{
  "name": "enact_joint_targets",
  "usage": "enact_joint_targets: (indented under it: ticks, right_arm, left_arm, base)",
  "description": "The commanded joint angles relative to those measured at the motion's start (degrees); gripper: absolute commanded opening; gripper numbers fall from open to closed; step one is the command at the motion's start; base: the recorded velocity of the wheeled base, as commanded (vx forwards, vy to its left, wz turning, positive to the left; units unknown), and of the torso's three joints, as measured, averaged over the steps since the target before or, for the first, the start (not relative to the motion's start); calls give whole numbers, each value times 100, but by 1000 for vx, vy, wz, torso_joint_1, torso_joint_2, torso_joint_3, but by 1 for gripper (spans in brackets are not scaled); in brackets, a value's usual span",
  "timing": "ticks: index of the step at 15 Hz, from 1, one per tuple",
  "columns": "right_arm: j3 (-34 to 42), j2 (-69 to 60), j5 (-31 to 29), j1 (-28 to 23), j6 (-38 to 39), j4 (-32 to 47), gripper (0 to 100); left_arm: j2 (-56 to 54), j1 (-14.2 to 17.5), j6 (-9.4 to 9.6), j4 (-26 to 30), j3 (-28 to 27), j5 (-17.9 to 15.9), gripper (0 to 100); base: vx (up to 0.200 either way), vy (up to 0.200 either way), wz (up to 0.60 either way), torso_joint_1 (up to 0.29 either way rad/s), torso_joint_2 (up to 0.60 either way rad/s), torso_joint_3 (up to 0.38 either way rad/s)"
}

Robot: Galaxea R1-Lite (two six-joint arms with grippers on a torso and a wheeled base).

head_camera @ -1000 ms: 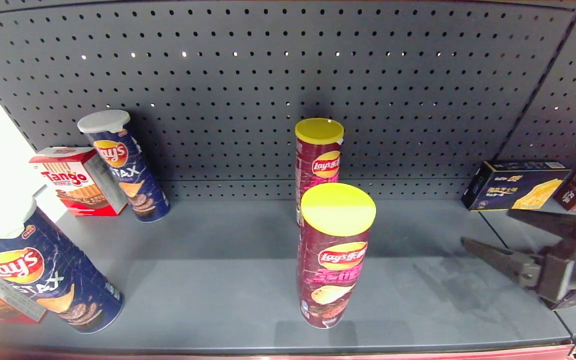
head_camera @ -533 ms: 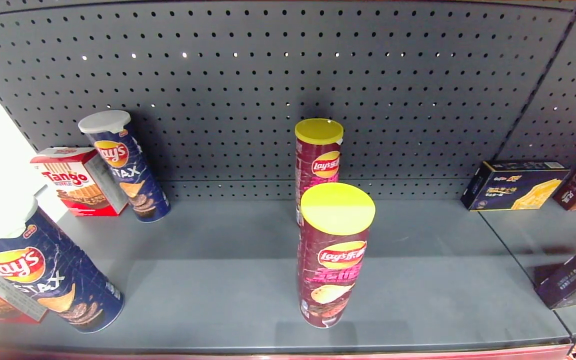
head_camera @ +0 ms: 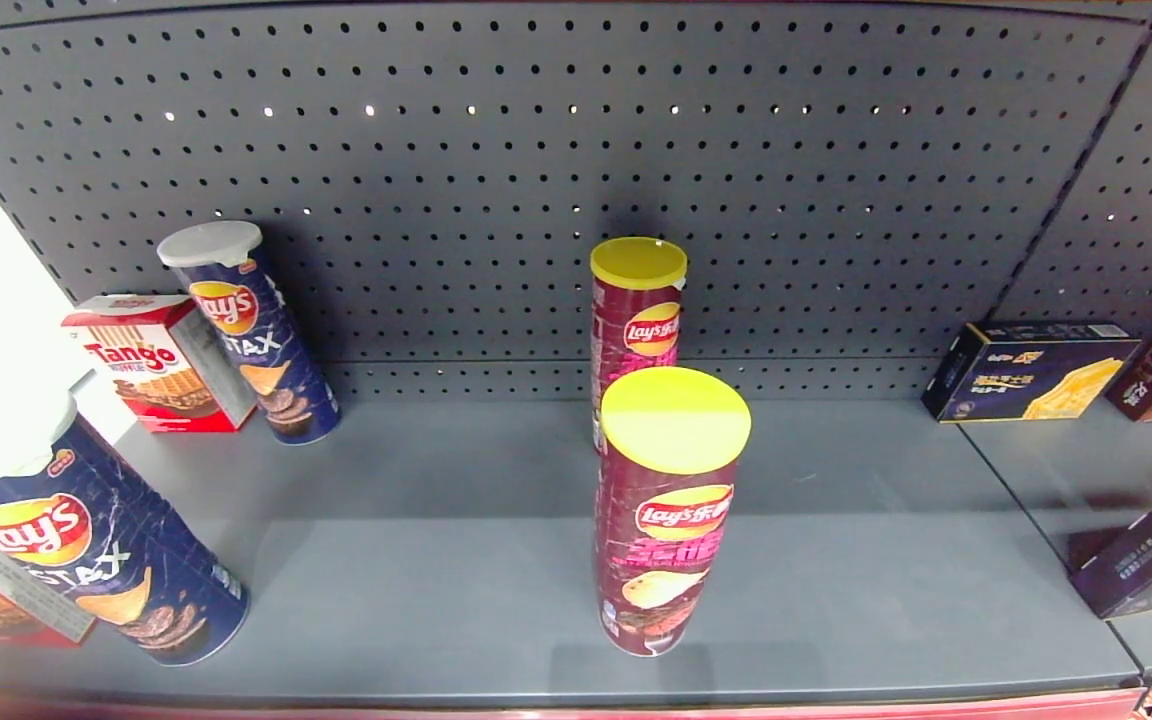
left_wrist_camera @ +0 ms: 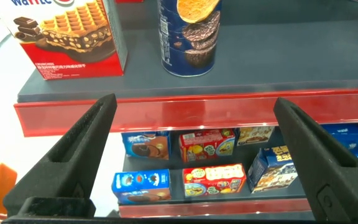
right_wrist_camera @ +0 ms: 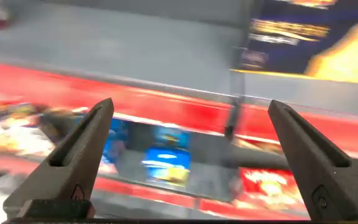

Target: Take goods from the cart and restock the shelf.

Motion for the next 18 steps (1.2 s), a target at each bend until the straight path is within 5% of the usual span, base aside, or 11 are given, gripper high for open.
enact_joint_targets:
  ticks: [1, 4, 9, 13, 15, 18]
  right_arm:
    - [22, -147, 16, 110, 3, 3, 100]
    - [22, 108, -142, 752, -6, 29, 100]
    - [22, 231, -502, -892, 12, 38, 100]
    - [22, -243, -494, -1094, 364, 38, 100]
    - [22, -243, 702, -1094, -14, 187, 100]
    - [22, -349, 166, -1410, 399, 363, 100]
  left_arm:
    - [7, 1, -3, -1, 0, 0, 100]
    - [7, 1, 15, -1, 0, -8, 100]
    - [7, 1, 6, -1, 0, 0, 100]
    - [7, 1, 6, -1, 0, 0, 100]
    - [7, 1, -3, -1, 0, 9, 100]
    - [7, 1, -20, -1, 0, 18, 100]
  base:
    - [0, 0, 0, 0, 0, 0]
    - [0, 0, 0, 0, 0, 0]
    - [0, 0, 0, 0, 0, 0]
    - [0, 0, 0, 0, 0, 0]
    - [0, 0, 0, 0, 0, 0]
    - [0, 0, 0, 0, 0, 0]
